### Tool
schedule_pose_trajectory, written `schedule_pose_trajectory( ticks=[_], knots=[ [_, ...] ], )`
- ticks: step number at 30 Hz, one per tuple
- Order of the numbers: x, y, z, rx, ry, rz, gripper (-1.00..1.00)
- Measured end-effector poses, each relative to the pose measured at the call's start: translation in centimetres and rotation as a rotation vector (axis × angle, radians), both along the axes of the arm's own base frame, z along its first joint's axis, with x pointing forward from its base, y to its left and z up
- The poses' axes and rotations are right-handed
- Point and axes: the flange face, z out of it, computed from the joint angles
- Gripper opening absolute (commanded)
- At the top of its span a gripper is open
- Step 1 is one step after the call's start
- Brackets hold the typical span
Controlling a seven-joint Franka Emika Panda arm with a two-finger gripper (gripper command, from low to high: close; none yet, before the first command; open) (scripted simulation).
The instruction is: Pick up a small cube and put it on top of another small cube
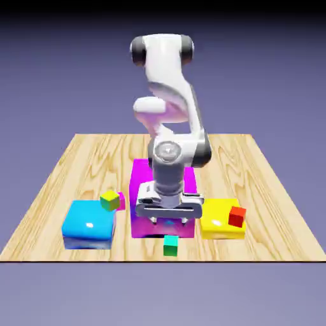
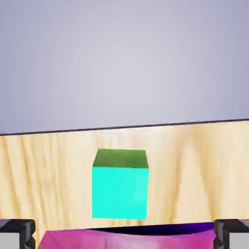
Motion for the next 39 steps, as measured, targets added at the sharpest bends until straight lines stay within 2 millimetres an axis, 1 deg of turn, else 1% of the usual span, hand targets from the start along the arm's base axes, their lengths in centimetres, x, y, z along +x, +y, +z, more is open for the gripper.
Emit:
schedule_pose_trajectory(
  ticks=[3,5,8,9,11,14,15,16,19,22,24,26,28,29,30,31,34,35,37,39],
  knots=[
    [0.4,0.1,-3.5,0.006,0.122,-0.013,0.00],
    [0.5,0.1,-3.6,0.006,0.127,-0.014,0.00],
    [-1.5,0.3,-9.2,0.006,0.127,-0.014,0.00],
    [-1.8,0.4,-10.1,0.006,0.127,-0.014,-1.00],
    [-1.8,0.4,-10.1,0.007,0.127,-0.014,-1.00],
    [0.2,0.2,-4.6,0.009,0.127,-0.015,-1.00],
    [0.5,0.2,-3.6,0.009,0.127,-0.015,-1.00],
    [0.5,0.2,-3.6,0.009,0.127,-0.015,-1.00],
    [-1.3,-7.1,0.0,-0.019,0.129,-0.198,-1.00],
    [-4.1,-13.7,3.6,-0.024,0.128,-0.387,-1.00],
    [-6.5,-17.7,5.9,-0.015,0.126,-0.514,-1.00],
    [-9.4,-21.3,8.1,0.005,0.123,-0.641,-1.00],
    [-12.6,-24.7,10.1,0.036,0.119,-0.770,-1.00],
    [-14.7,-26.7,11.1,0.056,0.116,-0.847,-1.00],
    [-14.6,-26.2,11.3,0.061,0.116,-0.844,-1.00],
    [-14.7,-26.4,11.3,0.061,0.116,-0.847,-1.00],
    [-15.6,-24.9,6.4,0.062,0.116,-0.845,-1.00],
    [-16.1,-24.5,4.8,0.061,0.116,-0.846,1.00],
    [-16.1,-24.5,4.8,0.058,0.117,-0.845,1.00],
    [-15.3,-25.5,8.0,0.060,0.117,-0.846,1.00]
  ],
)
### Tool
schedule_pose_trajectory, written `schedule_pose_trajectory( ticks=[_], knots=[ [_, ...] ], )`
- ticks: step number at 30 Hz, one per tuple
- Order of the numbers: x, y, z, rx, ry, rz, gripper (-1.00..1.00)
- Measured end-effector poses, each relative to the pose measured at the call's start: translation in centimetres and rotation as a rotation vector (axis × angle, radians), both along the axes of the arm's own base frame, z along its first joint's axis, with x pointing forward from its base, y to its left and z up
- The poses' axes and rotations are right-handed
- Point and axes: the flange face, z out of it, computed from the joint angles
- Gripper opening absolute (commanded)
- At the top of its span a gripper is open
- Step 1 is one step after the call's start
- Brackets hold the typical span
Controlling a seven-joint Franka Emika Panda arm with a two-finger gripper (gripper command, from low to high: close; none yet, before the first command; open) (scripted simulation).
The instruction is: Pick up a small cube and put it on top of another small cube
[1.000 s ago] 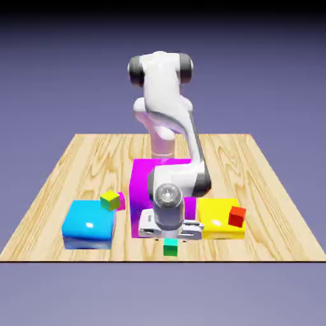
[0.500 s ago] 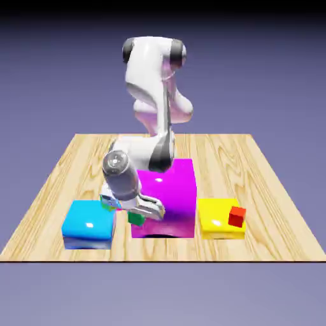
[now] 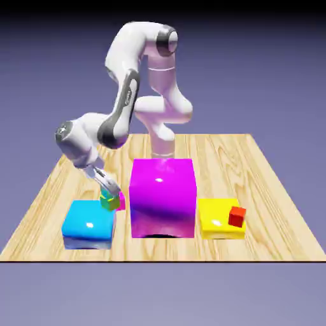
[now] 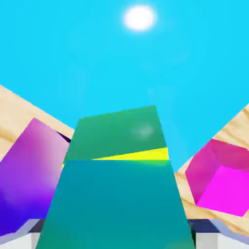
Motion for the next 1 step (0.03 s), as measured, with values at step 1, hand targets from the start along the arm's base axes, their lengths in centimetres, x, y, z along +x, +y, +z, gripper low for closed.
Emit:
schedule_pose_trajectory(
  ticks=[1],
  knots=[
    [0.29,-0.49,1.64,0.000,0.000,-0.001,1.00]
  ],
)
